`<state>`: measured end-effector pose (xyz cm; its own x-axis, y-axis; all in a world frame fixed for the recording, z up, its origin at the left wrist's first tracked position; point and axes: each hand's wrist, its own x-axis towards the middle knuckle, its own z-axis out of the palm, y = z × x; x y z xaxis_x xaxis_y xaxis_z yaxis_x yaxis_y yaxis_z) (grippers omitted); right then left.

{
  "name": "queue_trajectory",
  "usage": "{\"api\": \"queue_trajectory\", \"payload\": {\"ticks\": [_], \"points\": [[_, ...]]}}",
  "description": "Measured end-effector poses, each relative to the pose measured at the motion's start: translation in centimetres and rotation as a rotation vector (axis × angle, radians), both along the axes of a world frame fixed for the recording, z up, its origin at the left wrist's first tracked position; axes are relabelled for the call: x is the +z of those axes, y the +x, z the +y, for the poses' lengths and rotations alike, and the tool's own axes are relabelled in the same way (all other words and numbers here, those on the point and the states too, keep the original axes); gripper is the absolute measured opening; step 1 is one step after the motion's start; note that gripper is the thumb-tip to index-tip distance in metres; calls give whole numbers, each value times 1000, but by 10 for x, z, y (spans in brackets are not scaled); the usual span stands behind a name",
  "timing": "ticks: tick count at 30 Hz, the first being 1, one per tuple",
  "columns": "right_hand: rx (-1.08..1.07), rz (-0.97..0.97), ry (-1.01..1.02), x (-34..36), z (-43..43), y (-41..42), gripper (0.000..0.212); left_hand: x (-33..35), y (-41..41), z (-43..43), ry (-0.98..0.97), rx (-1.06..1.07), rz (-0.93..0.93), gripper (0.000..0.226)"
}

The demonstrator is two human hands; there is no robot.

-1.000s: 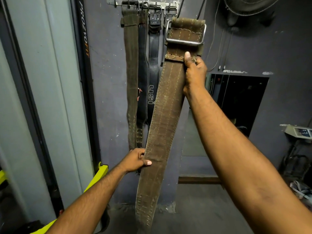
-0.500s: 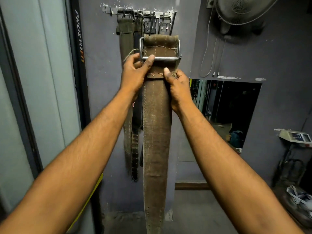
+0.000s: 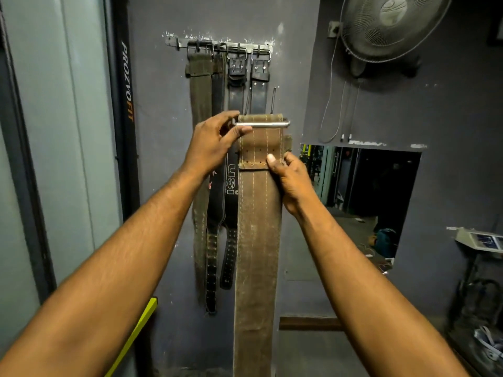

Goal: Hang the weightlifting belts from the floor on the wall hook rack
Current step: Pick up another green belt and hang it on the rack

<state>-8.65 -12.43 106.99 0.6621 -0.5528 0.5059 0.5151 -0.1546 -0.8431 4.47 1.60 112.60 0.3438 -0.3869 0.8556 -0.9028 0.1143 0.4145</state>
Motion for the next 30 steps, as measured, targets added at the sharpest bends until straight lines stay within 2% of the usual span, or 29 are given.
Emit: {"api": "queue_trajectory", "payload": {"ticks": [3, 6, 7, 9, 11, 13, 16, 18, 23, 26, 28, 30], "points": [[75, 15, -33, -16, -7, 4, 34, 12, -16, -11, -148, -65, 206, 47], [136, 48, -65, -27, -8, 8, 36, 14, -26, -25, -239, -279, 508, 36], [98, 82, -100, -28, -10, 9, 34, 11, -27, -29, -285, -328, 582, 34], [-128, 192, -271, -25, -17, 8, 31, 4, -25, -36, -371, -313, 654, 31], [-411, 243, -410, -17, -27, 3, 41, -3, -20, -40, -424, -242, 669, 30], [-494, 138, -446, -8, -34, -1, 51, -8, -17, -43, -445, -223, 686, 30], [-167, 67, -532, 9, -39, 3, 76, -16, -7, -51, -419, -233, 707, 31], [42, 62, -549, 17, -39, 11, 81, -18, 0, -54, -413, -255, 718, 30], [122, 33, -545, 26, -54, 49, 62, -8, 40, -68, -434, -225, 694, 24], [126, -15, -499, 32, -61, 82, 67, 1, 71, -78, -523, -217, 667, 23], [112, -45, -471, 39, -68, 113, 70, 7, 99, -86, -557, -276, 658, 30], [95, -58, -474, 48, -75, 142, 72, 12, 128, -91, -550, -349, 628, 26]]}}
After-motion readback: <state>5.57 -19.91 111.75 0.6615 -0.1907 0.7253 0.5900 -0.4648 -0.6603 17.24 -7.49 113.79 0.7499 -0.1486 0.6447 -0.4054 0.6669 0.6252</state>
